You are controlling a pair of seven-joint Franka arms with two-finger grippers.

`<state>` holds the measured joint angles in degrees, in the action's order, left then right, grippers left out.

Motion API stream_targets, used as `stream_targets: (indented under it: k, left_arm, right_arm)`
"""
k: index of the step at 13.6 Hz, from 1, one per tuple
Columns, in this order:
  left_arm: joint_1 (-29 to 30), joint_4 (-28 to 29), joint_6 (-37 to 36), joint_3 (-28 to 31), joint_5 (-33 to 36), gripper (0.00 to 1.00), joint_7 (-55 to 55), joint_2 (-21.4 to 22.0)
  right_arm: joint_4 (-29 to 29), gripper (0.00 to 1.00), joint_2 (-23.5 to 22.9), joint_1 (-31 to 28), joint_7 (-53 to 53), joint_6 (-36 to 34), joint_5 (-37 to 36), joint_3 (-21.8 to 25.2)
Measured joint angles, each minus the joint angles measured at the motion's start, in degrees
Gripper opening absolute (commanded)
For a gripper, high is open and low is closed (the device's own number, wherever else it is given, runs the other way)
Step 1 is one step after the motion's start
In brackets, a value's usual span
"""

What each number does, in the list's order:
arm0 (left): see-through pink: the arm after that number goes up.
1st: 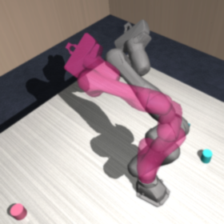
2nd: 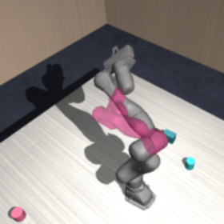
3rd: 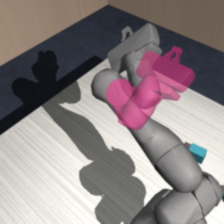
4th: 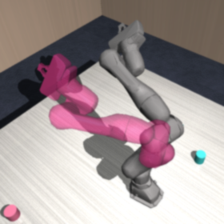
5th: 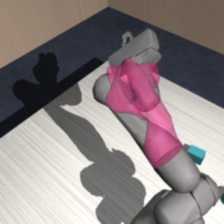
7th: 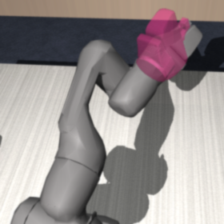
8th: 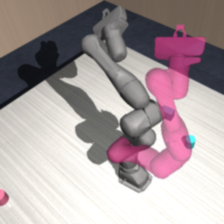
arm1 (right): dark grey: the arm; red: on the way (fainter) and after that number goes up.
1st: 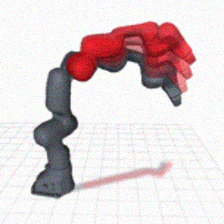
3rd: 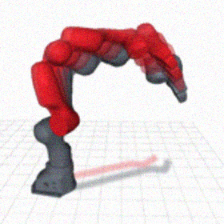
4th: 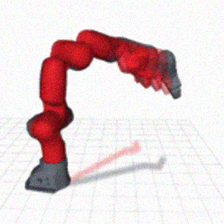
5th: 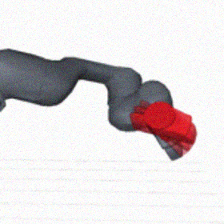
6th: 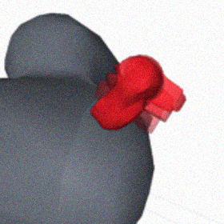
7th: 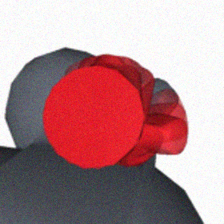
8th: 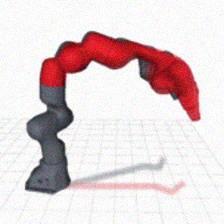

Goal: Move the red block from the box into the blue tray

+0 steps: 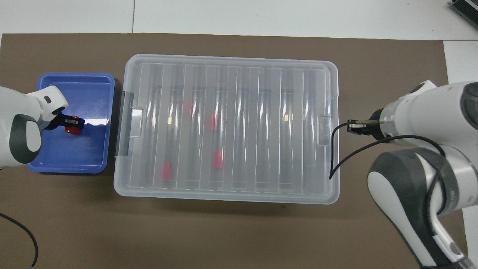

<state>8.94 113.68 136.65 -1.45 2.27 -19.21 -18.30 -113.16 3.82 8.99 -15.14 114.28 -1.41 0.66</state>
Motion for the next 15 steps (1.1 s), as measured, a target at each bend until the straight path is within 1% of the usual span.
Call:
stream_targets:
  k: [2,4,6,8,9,10,12,15]
  left_arm:
    - [-0.1,-2.6,-5.3,-0.1,0.0,0.63,0.0,0.6]
    - [-0.3,-7.1,-13.4,-0.2,0.0,0.66,0.2,2.5]
    - [-0.9,-10.6,-20.7,-0.4,0.0,0.70,2.1,5.3]
    - [-2.3,-14.5,-28.6,-0.6,0.0,0.82,5.3,7.8]
    - [-3.3,-17.2,-33.1,-0.6,0.0,0.99,7.1,8.6]
    - [-4.4,-19.7,-36.8,-0.6,0.0,1.00,9.0,9.1]
    - [-6.3,-22.8,-40.8,-0.7,0.0,1.00,12.3,10.3]
    - [-7.2,-23.3,-46.2,-0.8,0.0,1.00,13.5,15.1]
  right_arm:
    - [0.9,1.00,1.9,-3.4,0.0,-3.1,0.0,0.1]
    - [4.9,1.00,3.1,-5.4,0.0,-8.8,0.0,0.2]
    - [8.3,1.00,3.2,-7.1,0.0,-11.1,0.0,0.3]
    - [11.6,1.00,2.5,-9.0,0.3,-13.4,-0.1,0.3]
    - [14.4,1.00,1.6,-9.9,1.6,-15.3,-0.1,0.3]
    - [17.5,1.00,0.3,-10.6,3.5,-17.2,-0.1,0.3]
    - [21.8,1.00,-1.9,-11.3,6.1,-20.0,-0.1,0.4]
    - [23.0,1.00,-3.2,-10.8,6.7,-22.4,-0.1,-0.1]
